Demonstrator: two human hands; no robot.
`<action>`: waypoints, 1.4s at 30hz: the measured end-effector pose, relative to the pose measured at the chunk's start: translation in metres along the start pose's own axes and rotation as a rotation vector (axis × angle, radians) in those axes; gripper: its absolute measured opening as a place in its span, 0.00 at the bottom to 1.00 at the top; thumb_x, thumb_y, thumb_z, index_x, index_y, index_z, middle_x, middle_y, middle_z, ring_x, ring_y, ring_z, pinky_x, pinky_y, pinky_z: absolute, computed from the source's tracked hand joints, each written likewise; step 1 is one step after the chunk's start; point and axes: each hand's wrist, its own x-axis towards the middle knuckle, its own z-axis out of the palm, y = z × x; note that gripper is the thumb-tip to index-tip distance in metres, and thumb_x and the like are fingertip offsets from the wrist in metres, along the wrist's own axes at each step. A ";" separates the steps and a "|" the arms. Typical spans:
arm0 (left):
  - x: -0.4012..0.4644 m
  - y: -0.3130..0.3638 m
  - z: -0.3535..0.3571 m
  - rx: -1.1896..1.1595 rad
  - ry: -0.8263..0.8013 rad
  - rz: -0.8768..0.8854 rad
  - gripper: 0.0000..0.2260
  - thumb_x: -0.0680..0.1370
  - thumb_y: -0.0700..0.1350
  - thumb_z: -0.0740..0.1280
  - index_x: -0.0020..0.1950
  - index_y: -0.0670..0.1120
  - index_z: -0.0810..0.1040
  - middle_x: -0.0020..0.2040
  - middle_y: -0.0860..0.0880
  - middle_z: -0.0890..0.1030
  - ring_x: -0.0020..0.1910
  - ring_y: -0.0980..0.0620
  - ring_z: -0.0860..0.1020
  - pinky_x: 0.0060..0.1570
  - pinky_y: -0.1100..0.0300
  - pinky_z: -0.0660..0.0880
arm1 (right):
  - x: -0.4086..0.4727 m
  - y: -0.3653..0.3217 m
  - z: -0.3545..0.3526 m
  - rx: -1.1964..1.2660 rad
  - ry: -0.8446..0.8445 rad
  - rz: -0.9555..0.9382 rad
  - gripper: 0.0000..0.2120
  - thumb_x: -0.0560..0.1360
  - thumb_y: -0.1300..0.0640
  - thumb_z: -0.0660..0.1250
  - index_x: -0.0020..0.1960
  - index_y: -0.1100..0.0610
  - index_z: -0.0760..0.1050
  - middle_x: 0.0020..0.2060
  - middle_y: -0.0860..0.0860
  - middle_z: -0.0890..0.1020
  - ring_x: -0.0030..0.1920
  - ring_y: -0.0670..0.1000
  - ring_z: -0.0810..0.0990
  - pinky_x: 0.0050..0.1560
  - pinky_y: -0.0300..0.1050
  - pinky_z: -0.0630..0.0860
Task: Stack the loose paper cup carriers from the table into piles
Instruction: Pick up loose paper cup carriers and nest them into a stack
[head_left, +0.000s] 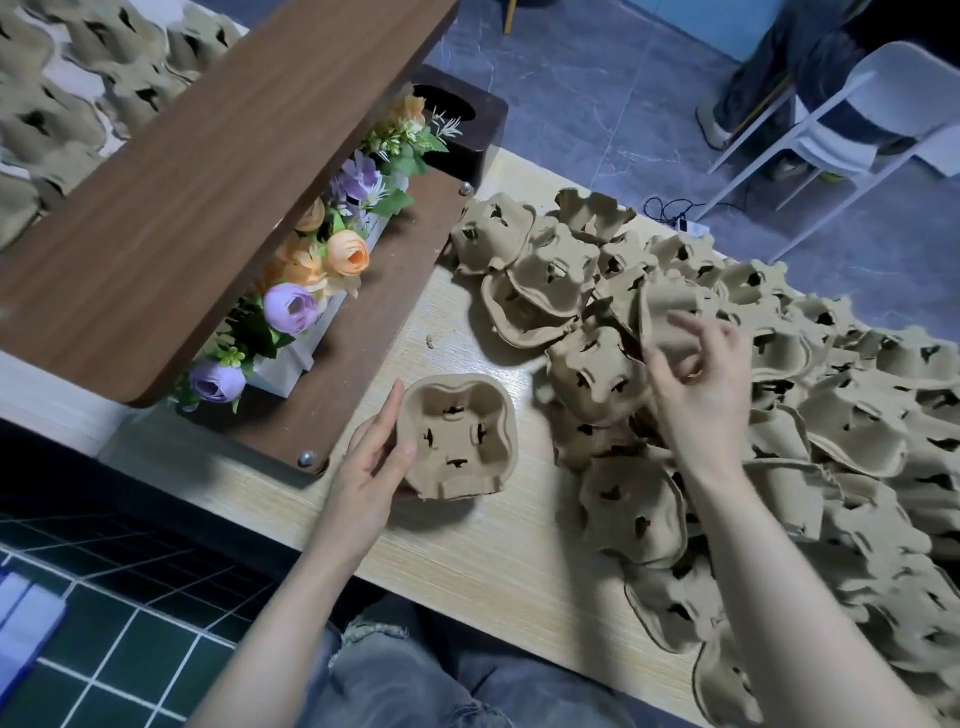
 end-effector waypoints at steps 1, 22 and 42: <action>0.001 0.000 0.000 0.002 0.002 -0.005 0.23 0.78 0.54 0.62 0.68 0.76 0.64 0.70 0.61 0.70 0.67 0.70 0.67 0.67 0.62 0.66 | 0.009 0.002 -0.005 -0.029 0.016 0.011 0.17 0.75 0.58 0.69 0.63 0.52 0.75 0.56 0.50 0.71 0.35 0.41 0.71 0.45 0.40 0.70; 0.009 0.002 0.000 -0.038 -0.007 -0.040 0.21 0.82 0.48 0.62 0.70 0.69 0.65 0.69 0.54 0.73 0.68 0.57 0.72 0.63 0.62 0.71 | 0.057 0.024 -0.023 -0.097 -0.051 0.146 0.29 0.72 0.53 0.73 0.71 0.49 0.69 0.62 0.54 0.76 0.59 0.50 0.76 0.60 0.45 0.70; 0.006 0.006 -0.002 -0.004 -0.034 -0.044 0.21 0.82 0.49 0.62 0.69 0.71 0.66 0.66 0.66 0.71 0.63 0.74 0.69 0.70 0.59 0.65 | -0.041 -0.054 0.012 0.233 -0.344 -0.083 0.43 0.62 0.53 0.80 0.69 0.38 0.60 0.37 0.42 0.84 0.41 0.42 0.83 0.46 0.51 0.80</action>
